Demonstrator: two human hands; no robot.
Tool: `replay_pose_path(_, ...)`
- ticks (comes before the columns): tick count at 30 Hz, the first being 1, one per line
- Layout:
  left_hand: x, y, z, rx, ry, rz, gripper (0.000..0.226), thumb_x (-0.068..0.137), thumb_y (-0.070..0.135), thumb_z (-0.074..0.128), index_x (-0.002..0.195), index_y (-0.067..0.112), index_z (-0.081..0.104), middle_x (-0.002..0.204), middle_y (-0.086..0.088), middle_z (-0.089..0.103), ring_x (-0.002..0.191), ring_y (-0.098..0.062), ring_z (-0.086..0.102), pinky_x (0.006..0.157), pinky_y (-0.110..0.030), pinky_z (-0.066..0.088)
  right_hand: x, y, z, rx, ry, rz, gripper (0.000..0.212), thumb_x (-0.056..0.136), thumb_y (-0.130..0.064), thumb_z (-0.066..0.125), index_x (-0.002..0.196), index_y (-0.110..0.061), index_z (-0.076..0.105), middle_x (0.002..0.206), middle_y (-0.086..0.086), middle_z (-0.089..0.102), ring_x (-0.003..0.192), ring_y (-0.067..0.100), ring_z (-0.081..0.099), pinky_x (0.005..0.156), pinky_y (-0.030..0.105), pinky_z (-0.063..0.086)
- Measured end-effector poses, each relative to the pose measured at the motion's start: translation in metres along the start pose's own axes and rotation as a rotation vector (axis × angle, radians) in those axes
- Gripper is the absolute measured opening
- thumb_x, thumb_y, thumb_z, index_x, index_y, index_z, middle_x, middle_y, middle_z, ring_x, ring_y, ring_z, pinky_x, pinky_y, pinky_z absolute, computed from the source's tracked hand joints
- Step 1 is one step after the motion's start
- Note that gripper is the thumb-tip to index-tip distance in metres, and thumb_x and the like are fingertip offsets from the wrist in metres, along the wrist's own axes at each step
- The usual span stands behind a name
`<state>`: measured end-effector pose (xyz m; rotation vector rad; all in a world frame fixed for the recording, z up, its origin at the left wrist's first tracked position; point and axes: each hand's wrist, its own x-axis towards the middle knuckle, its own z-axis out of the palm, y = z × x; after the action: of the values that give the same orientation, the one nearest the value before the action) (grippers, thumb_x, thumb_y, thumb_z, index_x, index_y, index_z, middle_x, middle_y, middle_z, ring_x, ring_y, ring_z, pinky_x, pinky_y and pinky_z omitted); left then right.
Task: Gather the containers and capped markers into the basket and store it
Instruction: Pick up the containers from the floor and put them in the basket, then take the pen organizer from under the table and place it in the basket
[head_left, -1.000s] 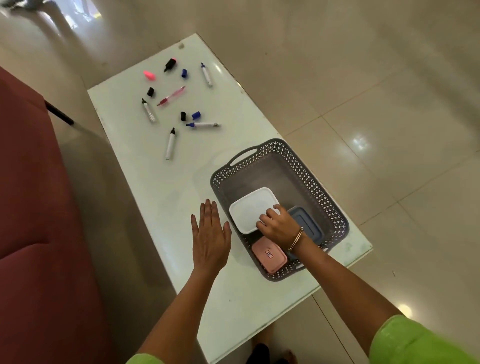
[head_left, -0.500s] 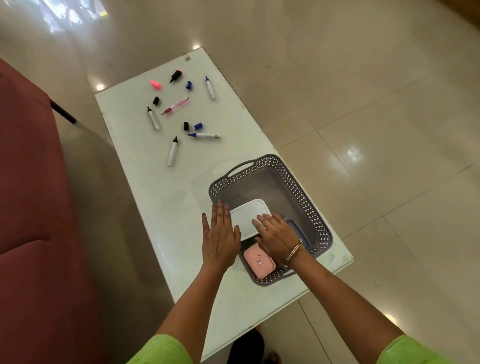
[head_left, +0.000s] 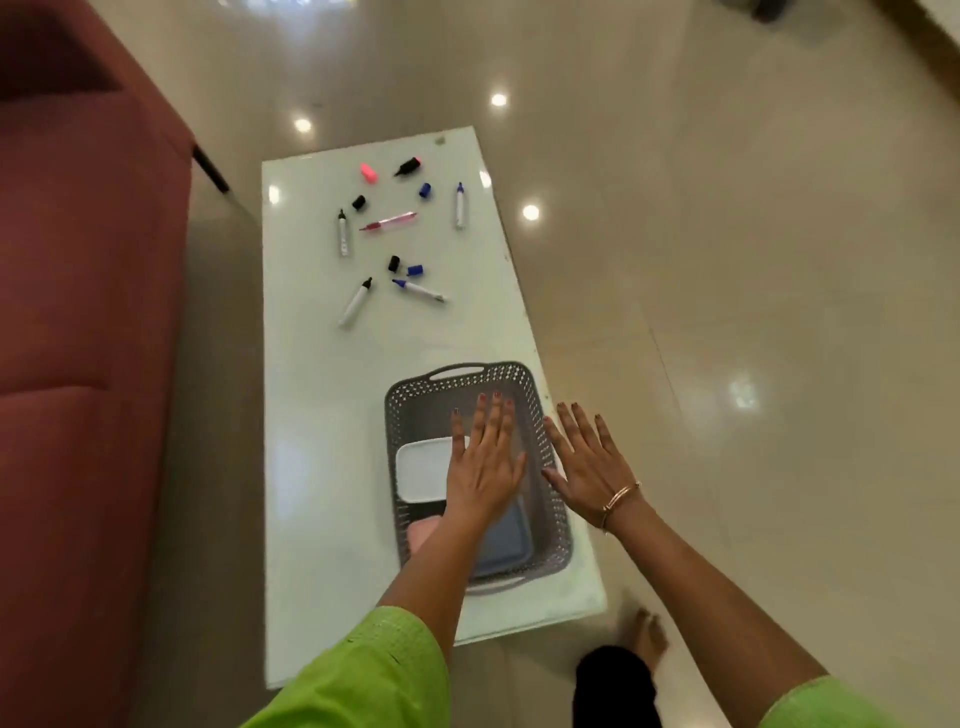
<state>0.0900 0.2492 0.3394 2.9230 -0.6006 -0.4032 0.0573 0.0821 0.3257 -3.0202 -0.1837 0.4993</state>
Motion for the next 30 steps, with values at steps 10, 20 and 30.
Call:
replay_pose_path(10,0.098,0.127,-0.011,-0.197,0.034,-0.436,0.080,0.076,0.050,-0.010,0.145,0.010,-0.009,0.157,-0.007,-0.009,0.143,-0.020,-0.013,0.108,-0.043,-0.026,0.055,0.155,-0.071,-0.053,-0.014,-0.237,0.064,0.086,-0.044,0.021,0.141,-0.012,0.026,0.149,0.016,0.031,0.138,0.033,0.026,0.110,0.052,0.021)
replay_pose_path(20,0.242,0.111,-0.043,-0.301,0.112,-0.653,0.064,0.094,0.041,0.013,0.145,0.010,-0.008,0.156,-0.007,-0.010,0.142,-0.019,-0.015,0.111,-0.043,-0.016,0.230,0.213,-0.128,-0.154,-0.018,-0.494,0.071,0.082,-0.048,0.012,0.142,-0.012,0.023,0.151,0.016,0.025,0.141,0.032,0.019,0.113,0.049,0.016)
replay_pose_path(30,0.415,0.054,-0.087,-0.562,0.193,-0.927,0.061,0.098,0.034,0.027,0.147,0.009,0.001,0.158,-0.007,0.001,0.144,-0.017,-0.004,0.117,-0.040,-0.001,0.467,0.236,-0.190,-0.146,-0.147,-0.624,0.060,0.095,-0.037,0.034,0.145,-0.012,0.012,0.154,0.014,0.017,0.143,0.028,0.012,0.117,0.046,0.015)
